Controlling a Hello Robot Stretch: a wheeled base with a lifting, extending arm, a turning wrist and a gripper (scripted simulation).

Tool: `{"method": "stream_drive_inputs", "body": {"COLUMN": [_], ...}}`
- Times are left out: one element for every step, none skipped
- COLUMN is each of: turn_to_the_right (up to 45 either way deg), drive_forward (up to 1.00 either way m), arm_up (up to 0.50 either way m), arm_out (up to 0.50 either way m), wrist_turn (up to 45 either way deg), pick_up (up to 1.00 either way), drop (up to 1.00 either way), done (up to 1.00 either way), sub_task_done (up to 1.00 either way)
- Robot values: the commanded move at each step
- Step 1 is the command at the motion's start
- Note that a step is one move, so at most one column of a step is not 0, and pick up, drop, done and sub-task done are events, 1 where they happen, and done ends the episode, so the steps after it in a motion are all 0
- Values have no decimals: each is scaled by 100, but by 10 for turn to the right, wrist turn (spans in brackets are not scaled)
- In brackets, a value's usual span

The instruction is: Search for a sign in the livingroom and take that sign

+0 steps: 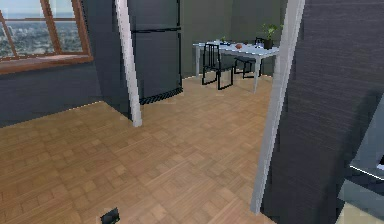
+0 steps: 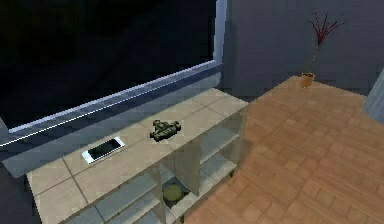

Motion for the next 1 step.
{"method": "stream_drive_inputs", "body": {"turn_to_the_right": [0], "drive_forward": [0], "arm_up": [36], "arm_out": [0], "wrist_turn": [0], "pick_up": [0], "drop": [0], "done": [0], "sub_task_done": [0]}}
